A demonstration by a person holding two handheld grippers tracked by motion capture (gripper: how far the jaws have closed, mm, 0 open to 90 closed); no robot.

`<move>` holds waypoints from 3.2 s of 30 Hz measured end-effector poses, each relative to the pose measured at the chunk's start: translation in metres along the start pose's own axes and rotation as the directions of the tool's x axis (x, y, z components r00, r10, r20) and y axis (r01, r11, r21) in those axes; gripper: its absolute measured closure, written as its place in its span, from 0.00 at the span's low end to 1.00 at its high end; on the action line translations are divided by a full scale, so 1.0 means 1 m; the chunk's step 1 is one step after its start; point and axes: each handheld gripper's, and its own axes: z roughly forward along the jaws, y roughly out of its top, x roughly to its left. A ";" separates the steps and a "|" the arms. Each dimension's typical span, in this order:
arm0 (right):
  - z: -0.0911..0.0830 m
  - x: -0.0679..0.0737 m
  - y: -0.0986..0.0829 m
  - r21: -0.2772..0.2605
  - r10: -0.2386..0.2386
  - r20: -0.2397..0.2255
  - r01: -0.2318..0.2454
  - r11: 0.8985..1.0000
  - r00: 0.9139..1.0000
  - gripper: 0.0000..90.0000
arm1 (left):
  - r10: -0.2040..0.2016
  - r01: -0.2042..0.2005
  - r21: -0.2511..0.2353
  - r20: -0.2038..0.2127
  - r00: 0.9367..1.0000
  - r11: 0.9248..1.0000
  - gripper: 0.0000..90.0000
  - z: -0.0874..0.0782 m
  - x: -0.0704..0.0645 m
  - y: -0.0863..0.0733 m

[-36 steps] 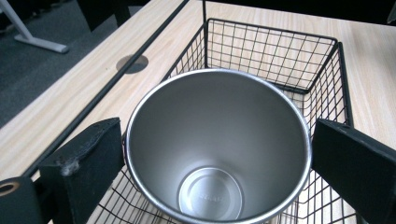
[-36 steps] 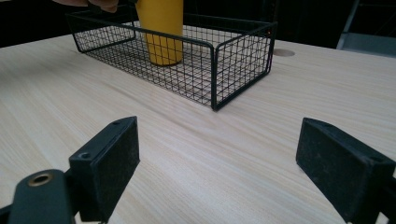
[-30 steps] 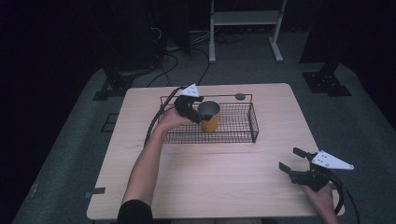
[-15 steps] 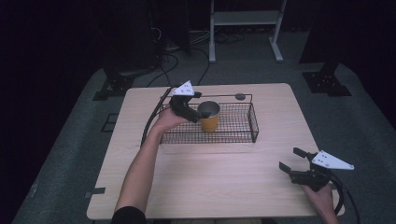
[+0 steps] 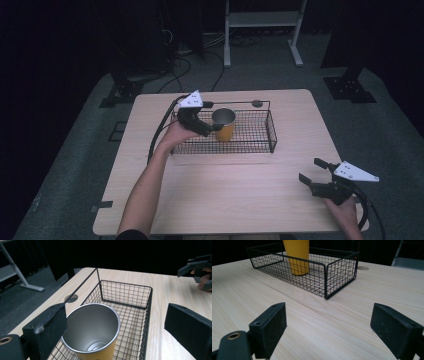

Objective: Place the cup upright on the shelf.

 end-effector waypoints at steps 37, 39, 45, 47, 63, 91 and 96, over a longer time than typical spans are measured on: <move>0.000 0.000 0.000 0.001 0.001 0.002 -0.001 1.000 1.000 0.14 | -0.025 0.025 -0.035 0.000 1.000 0.999 0.04 -0.031 -0.033 -0.021; 0.000 0.000 0.000 0.000 0.002 0.001 -0.002 1.000 1.000 0.14 | -0.023 0.023 -0.038 -0.001 1.000 0.999 0.04 -0.033 -0.035 -0.023; 0.000 0.000 0.000 0.001 -0.002 0.000 0.002 1.000 1.000 0.14 | -0.035 0.035 -0.033 -0.005 0.999 0.999 0.04 -0.037 -0.040 -0.031; 0.000 0.000 0.000 0.001 0.000 0.000 0.000 1.000 1.000 0.14 | -0.044 0.043 -0.043 -0.004 0.999 0.998 0.04 -0.038 -0.041 -0.032; 0.000 0.000 0.000 0.001 0.000 -0.001 0.000 1.000 1.000 0.14 | -0.036 0.036 -0.037 0.005 0.999 0.999 0.04 -0.044 -0.056 -0.042; 0.000 0.000 0.000 0.001 0.004 0.001 -0.004 1.000 1.000 0.14 | -0.035 0.036 -0.042 0.016 0.999 0.998 0.04 -0.052 -0.075 -0.058; 0.000 0.000 0.000 0.002 0.003 0.001 -0.003 1.000 1.000 0.14 | -0.037 0.038 -0.046 0.021 0.999 0.998 0.04 -0.052 -0.080 -0.062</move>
